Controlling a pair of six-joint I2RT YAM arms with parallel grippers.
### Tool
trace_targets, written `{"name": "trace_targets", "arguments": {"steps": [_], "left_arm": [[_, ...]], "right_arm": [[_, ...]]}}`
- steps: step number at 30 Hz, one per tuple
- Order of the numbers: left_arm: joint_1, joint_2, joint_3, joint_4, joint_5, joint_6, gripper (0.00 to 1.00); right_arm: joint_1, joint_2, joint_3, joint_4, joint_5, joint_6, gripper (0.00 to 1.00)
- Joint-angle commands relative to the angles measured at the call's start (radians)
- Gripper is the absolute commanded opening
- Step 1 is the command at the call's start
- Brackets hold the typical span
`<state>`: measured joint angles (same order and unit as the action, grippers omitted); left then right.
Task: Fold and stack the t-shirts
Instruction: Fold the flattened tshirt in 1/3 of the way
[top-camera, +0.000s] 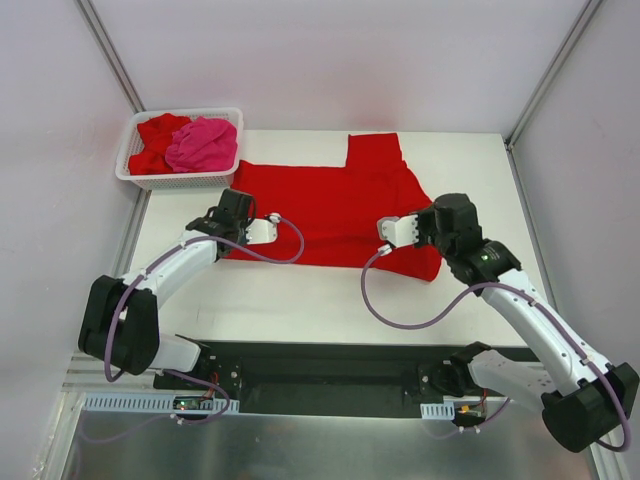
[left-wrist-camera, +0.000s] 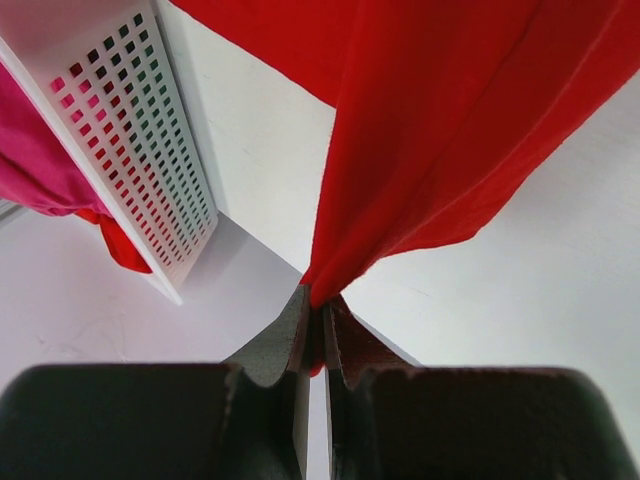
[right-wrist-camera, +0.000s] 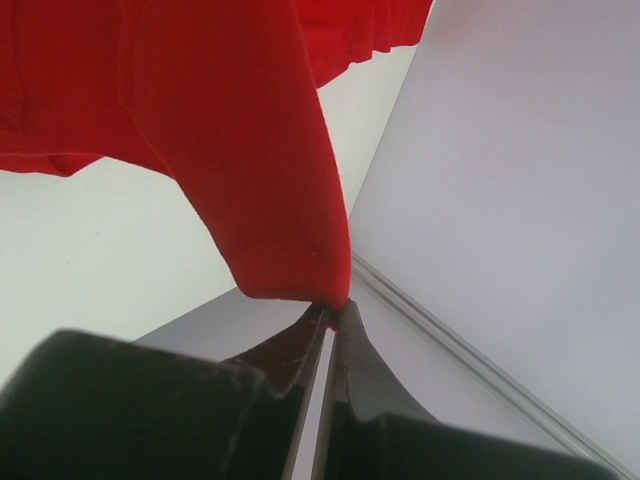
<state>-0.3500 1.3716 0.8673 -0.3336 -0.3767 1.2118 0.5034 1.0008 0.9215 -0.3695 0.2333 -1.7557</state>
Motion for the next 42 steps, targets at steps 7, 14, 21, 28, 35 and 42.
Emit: {"name": "trace_targets", "arguments": {"steps": [7,14,21,28,35,42], "left_arm": [[0.039,0.037,0.025,0.008,-0.03,0.002,0.0],[0.049,0.047,0.036,0.018,-0.03,0.005,0.0],[0.06,0.07,0.055,0.031,-0.031,0.012,0.0],[0.063,0.112,0.099,0.044,-0.033,0.025,0.0],[0.062,0.139,0.134,0.053,-0.033,0.037,0.0],[0.062,0.144,0.131,0.053,-0.034,0.037,0.0]], "right_arm": [[-0.034,0.05,0.053,0.102,-0.052,-0.037,0.01],[-0.048,0.091,0.08,0.124,-0.06,-0.05,0.01],[-0.06,0.105,0.086,0.129,-0.061,-0.062,0.01],[-0.066,0.101,0.08,0.118,-0.06,-0.065,0.01],[-0.071,0.102,0.08,0.096,-0.058,-0.059,0.01],[-0.074,0.105,0.076,0.098,-0.066,-0.064,0.01]]}}
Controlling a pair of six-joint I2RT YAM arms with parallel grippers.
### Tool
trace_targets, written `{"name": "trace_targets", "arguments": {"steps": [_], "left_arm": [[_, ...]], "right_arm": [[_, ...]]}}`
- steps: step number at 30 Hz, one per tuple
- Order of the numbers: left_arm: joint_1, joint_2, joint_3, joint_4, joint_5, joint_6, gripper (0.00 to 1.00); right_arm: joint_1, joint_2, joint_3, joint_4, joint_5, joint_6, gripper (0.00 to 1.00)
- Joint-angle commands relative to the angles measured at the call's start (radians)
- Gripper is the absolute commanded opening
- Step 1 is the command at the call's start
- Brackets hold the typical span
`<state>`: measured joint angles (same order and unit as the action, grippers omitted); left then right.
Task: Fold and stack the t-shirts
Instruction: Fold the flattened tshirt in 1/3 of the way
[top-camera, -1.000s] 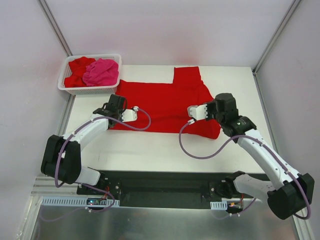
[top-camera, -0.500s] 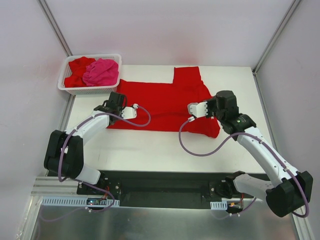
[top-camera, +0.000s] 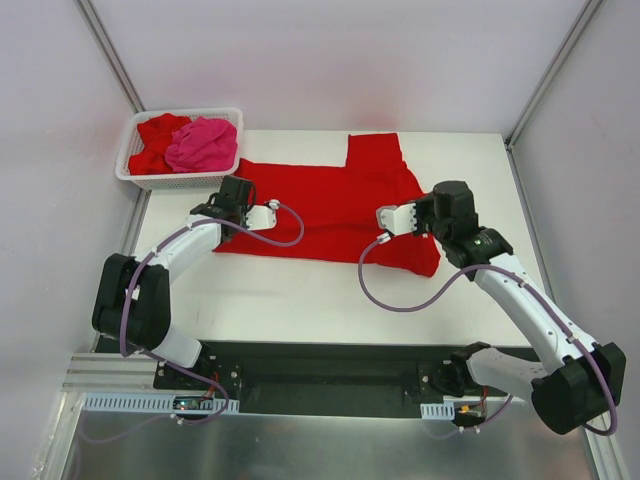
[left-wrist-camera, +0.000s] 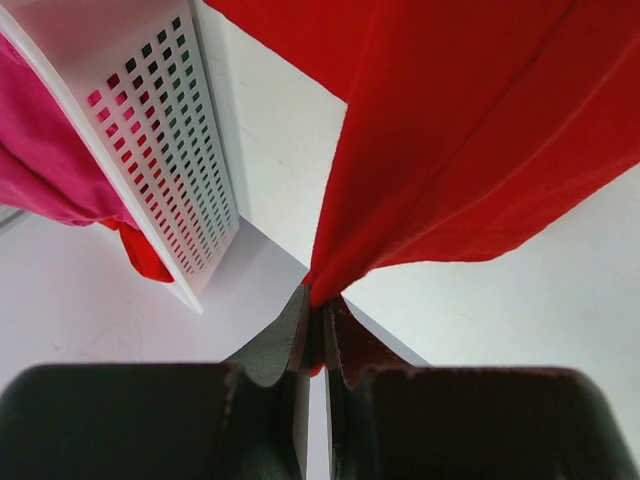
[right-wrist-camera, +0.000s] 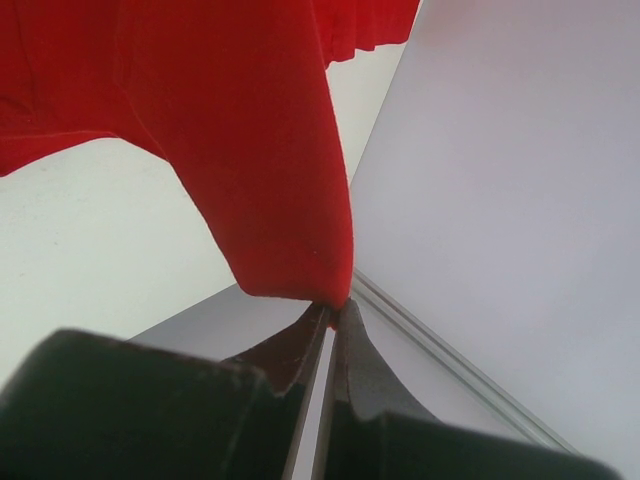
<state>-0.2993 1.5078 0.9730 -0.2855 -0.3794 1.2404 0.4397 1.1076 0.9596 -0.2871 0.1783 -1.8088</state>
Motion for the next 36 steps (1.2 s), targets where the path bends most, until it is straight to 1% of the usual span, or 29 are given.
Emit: {"name": "trace_targets", "arguments": {"steps": [1,13,26,36], "left_arm": [[0.012,0.009,0.024,0.006,-0.032,0.008,0.0],[0.02,0.057,0.066,0.019,-0.033,0.013,0.0],[0.02,0.092,0.078,0.028,-0.029,0.01,0.0],[0.022,0.155,0.125,0.035,-0.024,0.016,0.0]], "right_arm": [[-0.012,0.003,0.039,0.025,-0.014,-0.009,0.01],[-0.039,0.078,0.094,0.054,-0.034,-0.029,0.01],[-0.038,0.103,0.082,0.035,-0.04,-0.015,0.01],[-0.039,0.169,0.088,0.06,-0.039,0.0,0.01]]}}
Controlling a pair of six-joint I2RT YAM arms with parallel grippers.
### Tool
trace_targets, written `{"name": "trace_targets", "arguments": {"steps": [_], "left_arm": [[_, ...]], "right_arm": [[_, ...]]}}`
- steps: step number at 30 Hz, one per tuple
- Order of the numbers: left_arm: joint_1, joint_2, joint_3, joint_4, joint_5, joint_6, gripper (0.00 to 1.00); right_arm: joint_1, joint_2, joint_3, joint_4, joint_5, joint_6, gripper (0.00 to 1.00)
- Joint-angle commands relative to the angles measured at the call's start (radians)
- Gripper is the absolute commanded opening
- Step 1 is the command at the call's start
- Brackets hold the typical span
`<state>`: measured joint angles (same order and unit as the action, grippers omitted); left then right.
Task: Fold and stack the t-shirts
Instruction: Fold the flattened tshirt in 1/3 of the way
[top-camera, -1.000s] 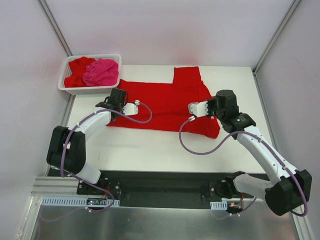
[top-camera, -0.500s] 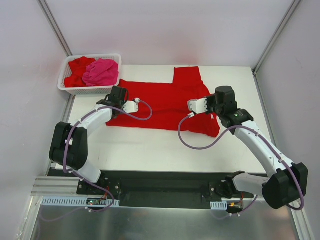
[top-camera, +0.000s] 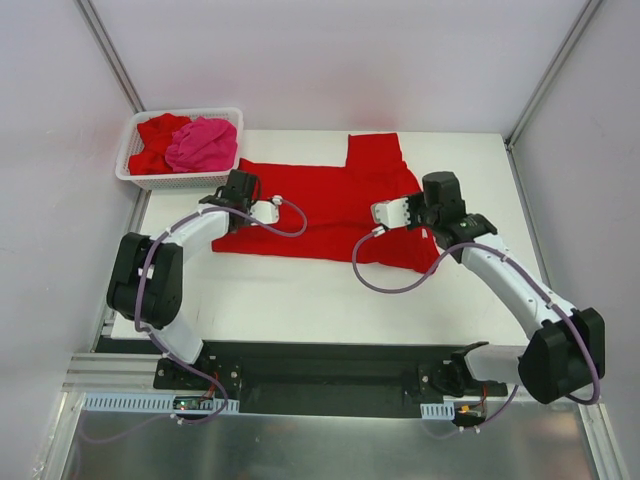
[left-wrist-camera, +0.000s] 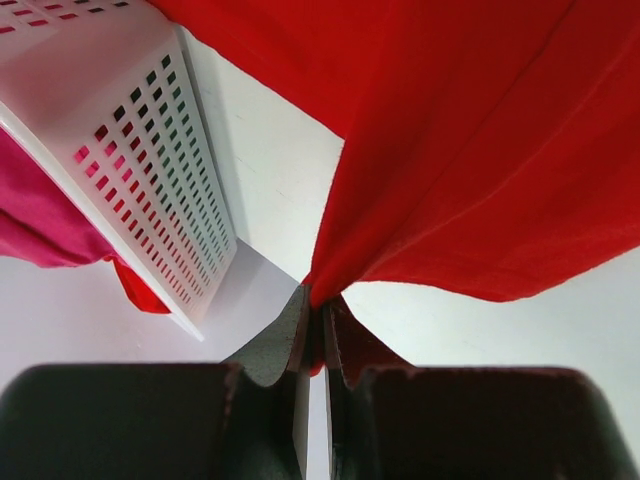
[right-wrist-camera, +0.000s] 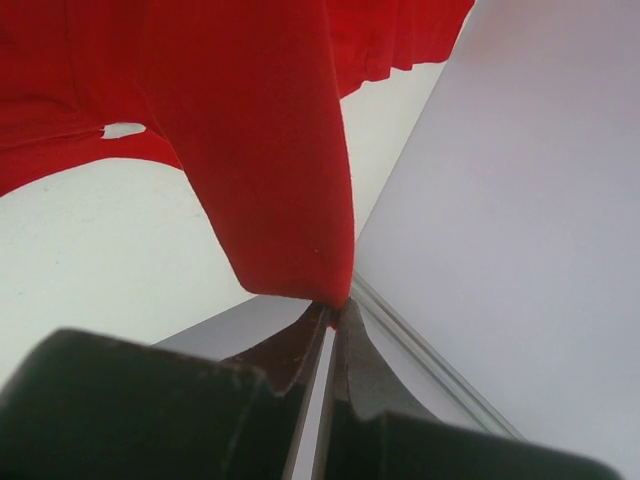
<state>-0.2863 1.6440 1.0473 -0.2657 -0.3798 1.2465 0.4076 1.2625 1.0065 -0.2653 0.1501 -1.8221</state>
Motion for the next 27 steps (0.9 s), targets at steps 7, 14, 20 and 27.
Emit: {"name": "trace_targets", "arguments": {"steps": [7,14,20,27], "left_arm": [[0.01,0.051,0.083,0.019,-0.018,0.018,0.0],[0.012,0.074,0.095,0.022,-0.018,0.016,0.0],[0.012,0.096,0.097,0.02,-0.024,0.008,0.0],[0.012,0.112,0.095,0.02,-0.024,0.008,0.0]], "right_arm": [[-0.007,0.054,0.041,0.058,-0.009,0.026,0.01],[-0.007,0.098,0.053,0.084,-0.015,0.032,0.01],[-0.007,0.141,0.066,0.101,-0.018,0.03,0.01],[-0.009,0.186,0.087,0.115,-0.017,0.026,0.01]]}}
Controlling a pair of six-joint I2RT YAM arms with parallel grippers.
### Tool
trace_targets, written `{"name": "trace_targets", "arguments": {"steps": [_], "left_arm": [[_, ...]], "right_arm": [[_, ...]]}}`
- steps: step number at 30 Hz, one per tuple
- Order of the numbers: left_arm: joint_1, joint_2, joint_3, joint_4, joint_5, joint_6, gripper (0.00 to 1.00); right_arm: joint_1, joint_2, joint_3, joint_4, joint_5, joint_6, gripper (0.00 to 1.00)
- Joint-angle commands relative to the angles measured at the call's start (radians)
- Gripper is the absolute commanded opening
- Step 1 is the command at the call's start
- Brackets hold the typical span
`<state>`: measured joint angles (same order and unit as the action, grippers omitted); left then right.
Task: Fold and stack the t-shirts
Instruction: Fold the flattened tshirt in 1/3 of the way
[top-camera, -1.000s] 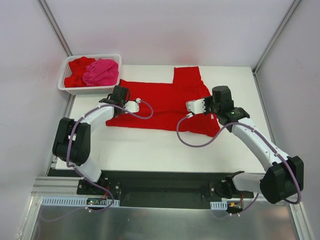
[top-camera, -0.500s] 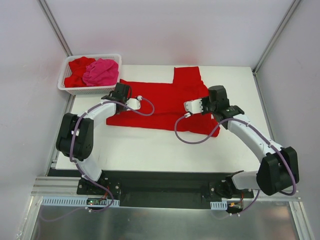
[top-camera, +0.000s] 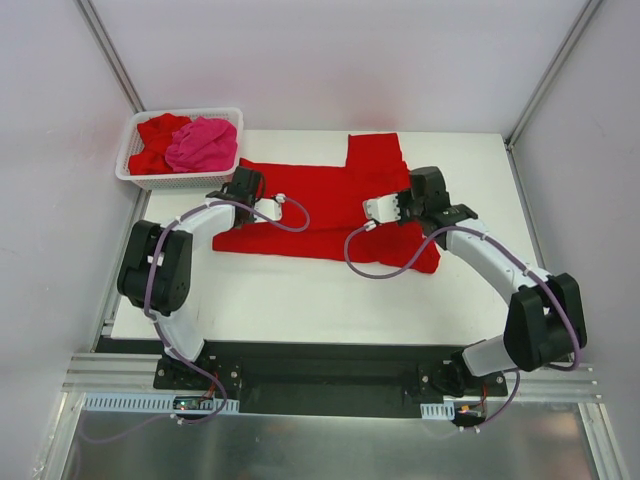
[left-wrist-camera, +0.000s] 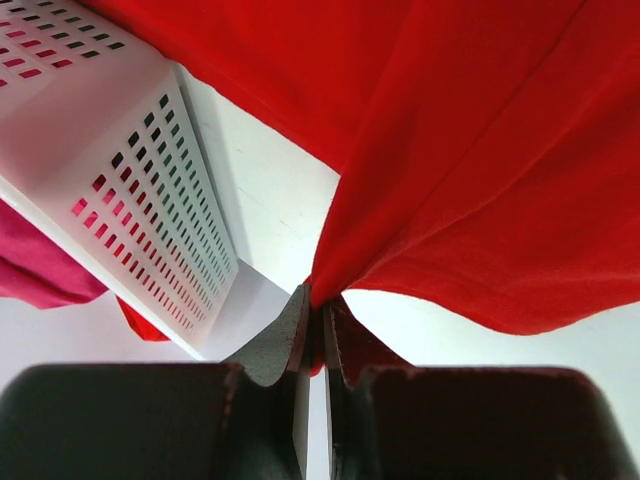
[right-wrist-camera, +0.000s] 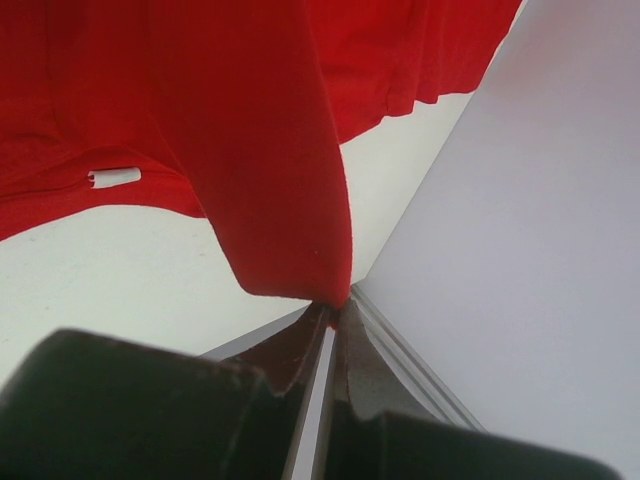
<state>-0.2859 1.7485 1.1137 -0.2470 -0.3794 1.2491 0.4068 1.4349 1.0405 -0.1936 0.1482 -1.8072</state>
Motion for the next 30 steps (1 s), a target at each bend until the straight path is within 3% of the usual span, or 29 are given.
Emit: {"name": "trace_targets", "arguments": {"steps": [1,30], "left_arm": [[0.013,0.011,0.031,0.003,-0.026,0.006,0.0],[0.024,0.088,0.081,0.0,-0.046,0.019,0.0]], "right_arm": [[-0.008,0.016,0.059,0.045,-0.015,0.011,0.01],[-0.02,0.133,0.11,0.06,-0.022,-0.012,0.01]]}}
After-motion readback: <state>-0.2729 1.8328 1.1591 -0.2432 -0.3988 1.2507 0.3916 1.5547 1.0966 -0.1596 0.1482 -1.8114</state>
